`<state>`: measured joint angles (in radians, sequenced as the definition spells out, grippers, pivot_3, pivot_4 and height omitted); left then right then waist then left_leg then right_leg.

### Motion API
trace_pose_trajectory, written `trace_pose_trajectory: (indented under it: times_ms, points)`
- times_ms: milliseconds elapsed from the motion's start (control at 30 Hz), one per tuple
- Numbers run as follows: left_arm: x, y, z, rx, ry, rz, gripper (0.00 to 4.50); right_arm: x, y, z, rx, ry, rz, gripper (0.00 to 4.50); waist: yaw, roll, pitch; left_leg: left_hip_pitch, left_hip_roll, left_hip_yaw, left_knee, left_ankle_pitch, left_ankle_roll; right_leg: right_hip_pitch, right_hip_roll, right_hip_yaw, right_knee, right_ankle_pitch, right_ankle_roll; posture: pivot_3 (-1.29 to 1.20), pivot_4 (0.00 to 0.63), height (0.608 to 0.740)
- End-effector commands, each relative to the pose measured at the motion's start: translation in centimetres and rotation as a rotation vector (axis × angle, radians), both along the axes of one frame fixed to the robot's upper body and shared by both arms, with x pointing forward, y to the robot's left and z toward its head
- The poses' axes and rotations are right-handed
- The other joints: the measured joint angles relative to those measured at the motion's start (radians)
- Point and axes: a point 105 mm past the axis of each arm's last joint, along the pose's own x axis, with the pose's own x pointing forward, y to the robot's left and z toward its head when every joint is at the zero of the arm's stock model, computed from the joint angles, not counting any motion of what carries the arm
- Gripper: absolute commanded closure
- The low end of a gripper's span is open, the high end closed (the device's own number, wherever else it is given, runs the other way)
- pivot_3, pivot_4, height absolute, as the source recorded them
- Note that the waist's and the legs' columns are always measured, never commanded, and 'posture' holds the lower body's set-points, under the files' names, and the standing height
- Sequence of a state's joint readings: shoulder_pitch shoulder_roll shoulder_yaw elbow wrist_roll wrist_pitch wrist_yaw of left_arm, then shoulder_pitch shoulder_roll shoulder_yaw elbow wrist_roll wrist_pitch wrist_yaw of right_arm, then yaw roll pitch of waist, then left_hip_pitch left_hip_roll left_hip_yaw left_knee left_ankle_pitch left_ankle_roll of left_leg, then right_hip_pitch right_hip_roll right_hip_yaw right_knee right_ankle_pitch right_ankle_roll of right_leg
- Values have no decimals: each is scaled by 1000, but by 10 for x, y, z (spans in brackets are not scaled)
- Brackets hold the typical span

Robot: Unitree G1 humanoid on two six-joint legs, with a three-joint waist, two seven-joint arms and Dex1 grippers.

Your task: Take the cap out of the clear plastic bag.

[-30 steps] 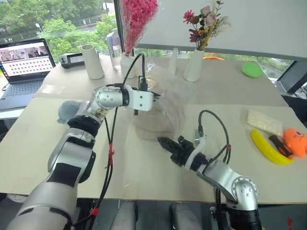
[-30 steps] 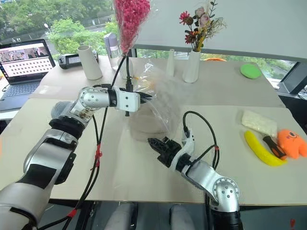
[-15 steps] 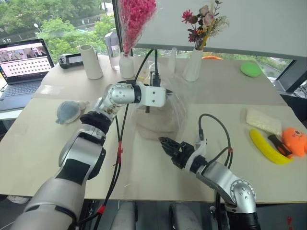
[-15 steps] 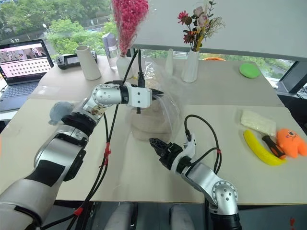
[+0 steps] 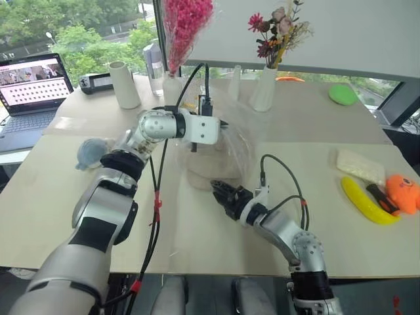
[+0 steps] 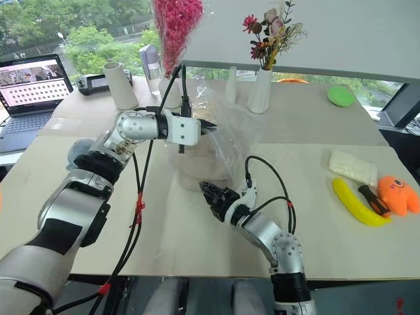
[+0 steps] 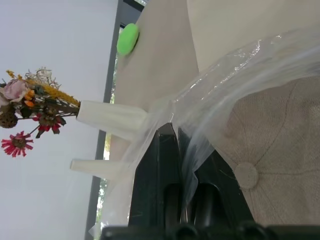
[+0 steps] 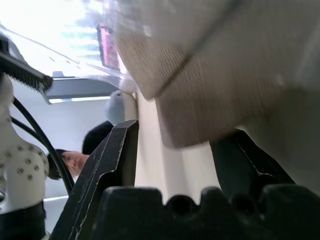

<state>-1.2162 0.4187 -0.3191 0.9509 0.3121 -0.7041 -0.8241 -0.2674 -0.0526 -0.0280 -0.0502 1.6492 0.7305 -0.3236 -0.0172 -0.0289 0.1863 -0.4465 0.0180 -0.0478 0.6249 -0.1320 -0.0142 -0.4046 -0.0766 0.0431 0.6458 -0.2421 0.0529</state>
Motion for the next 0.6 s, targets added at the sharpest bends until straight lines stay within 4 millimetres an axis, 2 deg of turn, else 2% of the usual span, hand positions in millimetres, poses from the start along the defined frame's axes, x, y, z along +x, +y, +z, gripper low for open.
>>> trace_pose_trajectory:
  times_ms: [33, 133, 200, 267, 433, 467, 567, 600]
  points:
    - [-3, 4, 13, -27, -30, -3, 4305, 5, -9, 8, 13, -49, -11, 2831, 0, 0, 0, 0, 0, 0, 0, 0, 0, 0, 0, 0, 0, 0, 0, 0, 150, 740]
    - [-3, 4, 12, -37, -22, 3, 4305, 11, -11, 6, -4, -50, -20, 3904, -1, 0, 0, 0, 0, 0, 0, 0, 0, 0, 0, 0, 0, 0, -1, 0, 150, 740]
    - [-3, 5, 12, -40, -21, 6, 4305, 13, -9, 4, -12, -48, -13, 4460, -2, 0, 0, 1, 0, 0, 0, 0, 0, 0, 0, 0, 1, 0, 0, 0, 150, 740]
    - [-4, 6, 11, -41, -18, 8, 4305, 12, -6, 3, -26, -51, 1, 4460, -2, 0, 0, 1, 0, 0, 0, 0, 0, 0, 0, 0, 1, 0, 0, 0, 150, 740]
    - [-5, 7, 6, -40, -12, 13, 4305, -5, 0, 12, -35, -89, 110, 4460, -3, 0, 0, 1, 0, 0, 0, 0, 0, 0, 0, 0, 1, 0, -1, 0, 150, 740]
    - [-5, 7, 5, -40, -9, 14, 4305, -16, 4, 12, -51, -86, 189, 4460, -3, 0, 0, 1, 0, 0, 0, 0, 0, 0, 0, 0, 1, 0, -1, 0, 150, 740]
    - [-6, 6, -1, -41, 0, 12, 4305, -61, 4, 30, -43, -157, 393, 4460, -1, 0, 0, 0, 0, 0, -1, 0, 0, 0, 0, 0, 1, 1, -2, 0, 150, 740]
    - [-6, 6, -2, -41, 1, 12, 4305, -68, 3, 34, -31, -177, 415, 4460, -2, 0, 0, 0, 0, 0, -1, 0, 0, 0, -1, 0, 1, 1, -2, 0, 150, 740]
